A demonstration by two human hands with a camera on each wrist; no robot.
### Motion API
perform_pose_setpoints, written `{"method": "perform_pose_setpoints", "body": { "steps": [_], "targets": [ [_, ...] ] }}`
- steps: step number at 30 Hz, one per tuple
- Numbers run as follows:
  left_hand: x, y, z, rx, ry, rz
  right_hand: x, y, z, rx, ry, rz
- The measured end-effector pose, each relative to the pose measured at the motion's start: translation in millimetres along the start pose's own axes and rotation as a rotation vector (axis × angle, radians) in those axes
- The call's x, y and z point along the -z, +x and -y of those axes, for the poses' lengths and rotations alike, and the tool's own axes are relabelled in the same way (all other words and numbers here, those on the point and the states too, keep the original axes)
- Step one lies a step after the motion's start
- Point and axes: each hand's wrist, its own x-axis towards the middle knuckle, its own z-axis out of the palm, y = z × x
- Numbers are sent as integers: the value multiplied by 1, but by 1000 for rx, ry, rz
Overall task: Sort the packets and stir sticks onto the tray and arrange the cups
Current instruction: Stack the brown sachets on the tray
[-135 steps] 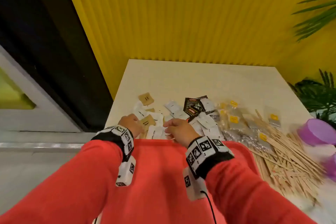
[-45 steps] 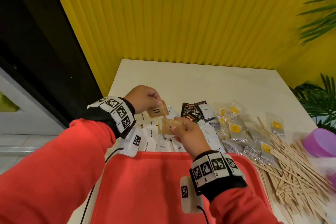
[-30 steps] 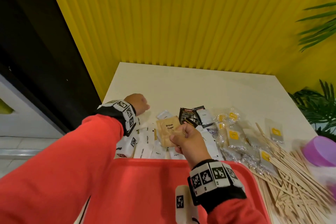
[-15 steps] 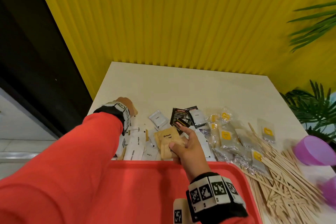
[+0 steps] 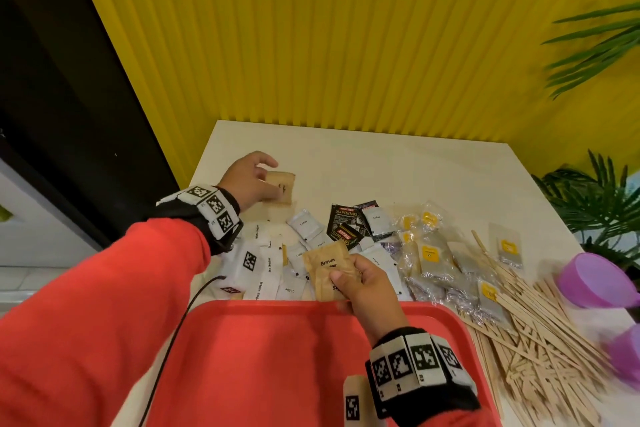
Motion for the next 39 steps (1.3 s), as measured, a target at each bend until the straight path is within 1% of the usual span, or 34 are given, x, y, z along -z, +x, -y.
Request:
{"method": "perform_pose_setpoints", "body": {
  "steps": [2,6,8,12,15,17,19,21,27,31,33,34,37,39],
  "targets": [
    [-4,-15,-11,-23,-42,105,-3,0,4,11,-15,-15],
    [-21,-45,-25,-26,-8,339,-11,-2,11,47,0,-38],
    [-28,-58,-27,-15,22,431,-14,-6,14,60,-13,-44],
    [-33,-73,-28,-1,72,487,-14,-13,12,49,-10,-70],
    [-33,-81,-27,28,80,568,-13,-17,7,32,-23,-75],
    [-33,-84,-25,38,125,622,-13,-19,4,27,-23,-78],
    [-33,-87,-22,35,172,641,-12,-22,3,22,-4,-71],
    [-34,-88,-21,39,188,622,-10,-25,1,15,1,-50],
    [-41,-94,-21,38,215,640,-6,-29,-2,19,-87,46],
    [-50,-96,-19,30,247,605,-6,-31,-6,0,-8,17],
    [-51,-95,-16,78,225,615,-5,-30,-8,-2,42,2],
    [-52,-96,-16,128,189,641,-4,-30,-9,2,70,-10],
    [-54,-105,-17,334,18,752,-1,-28,-9,22,121,-46],
    [-57,-109,-14,431,-116,741,0,-27,-11,30,91,-55]
  ]
}}
